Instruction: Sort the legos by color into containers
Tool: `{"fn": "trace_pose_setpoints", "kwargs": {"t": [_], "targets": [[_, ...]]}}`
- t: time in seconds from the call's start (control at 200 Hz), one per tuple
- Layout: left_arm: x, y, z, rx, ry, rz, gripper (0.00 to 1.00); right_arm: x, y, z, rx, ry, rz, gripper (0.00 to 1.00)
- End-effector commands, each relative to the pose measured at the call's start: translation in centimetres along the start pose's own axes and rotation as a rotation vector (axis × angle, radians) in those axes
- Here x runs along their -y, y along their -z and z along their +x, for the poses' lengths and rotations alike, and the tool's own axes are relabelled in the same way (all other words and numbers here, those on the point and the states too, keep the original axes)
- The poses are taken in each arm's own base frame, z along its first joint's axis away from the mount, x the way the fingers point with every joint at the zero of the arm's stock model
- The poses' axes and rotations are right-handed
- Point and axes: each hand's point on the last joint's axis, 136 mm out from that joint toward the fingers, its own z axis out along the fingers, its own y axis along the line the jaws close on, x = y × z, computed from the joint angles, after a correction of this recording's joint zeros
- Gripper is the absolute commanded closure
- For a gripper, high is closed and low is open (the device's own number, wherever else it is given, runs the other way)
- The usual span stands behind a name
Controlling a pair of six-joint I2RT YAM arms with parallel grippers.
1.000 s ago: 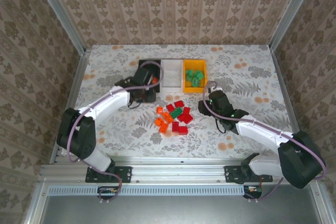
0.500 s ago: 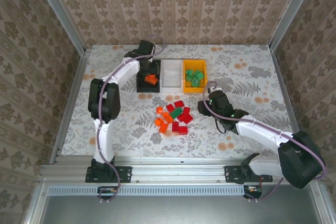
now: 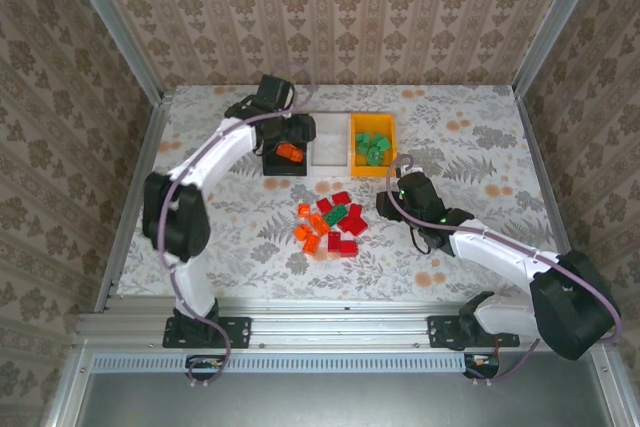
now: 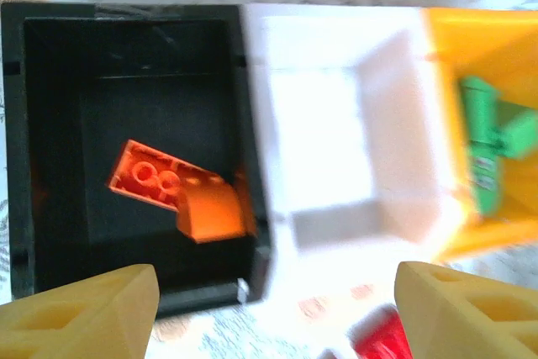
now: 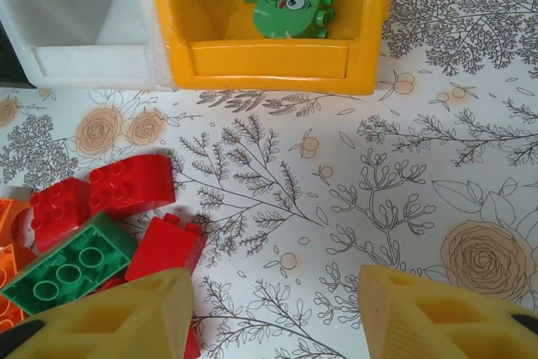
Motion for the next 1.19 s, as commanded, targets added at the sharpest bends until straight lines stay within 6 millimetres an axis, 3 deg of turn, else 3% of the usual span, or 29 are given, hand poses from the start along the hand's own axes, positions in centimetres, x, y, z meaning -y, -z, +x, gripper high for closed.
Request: {"fn": "trace_pose_setpoints", "kwargs": {"t": [0.0,0.085,0.19,0.26,0.345,0.485,0.61,0.725,0.925,1.19], "targets": [[1.2,2.7,4.9,-0.027,-0.052,0.014,0.23,-0.3,0.5,-0.4,0.016,-0.010,-0.017,0.45],[1.5,3.3,10.4,-0.082,-0.102,0.021,0.23,-0.2,0.5,-0.4,0.019,-0.006,-0.009,0.45],[0.4,3.2,16.6,-0.162,-0.107,0.007,0.23,-0.1,0.6,-0.5,0.022,-0.005,-0.007,0.45],[-0.1,2.9,19.7,-0.194,-0.104,0.020,0.25,-0.1,0.6,-0.5,0.023,-0.007,-0.008,0.44],[-0.1,3.0,22.0,-0.192,-0.106,0.054,0.26,-0.1,0.5,-0.3,0.018,-0.007,-0.010,0.44],[0.1,3.1,23.2,-0.178,-0.142,0.079,0.26,-0.2,0.4,-0.3,0.015,-0.008,-0.013,0.43],[-1.4,2.2,23.6,-0.199,-0.167,0.004,0.30,-0.1,0.5,-0.3,0.017,-0.006,-0.007,0.43],[-1.4,1.2,24.1,-0.227,-0.178,0.014,0.32,-0.2,0.6,-0.4,0.022,-0.005,-0.009,0.43],[-1.2,0.0,24.1,-0.239,-0.182,0.027,0.33,0.2,0.9,-0.5,0.032,-0.003,0.003,0.43],[-3.0,-1.3,23.7,-0.248,-0.131,-0.021,0.34,0.1,0.8,-0.4,0.029,-0.002,0.002,0.43]]}}
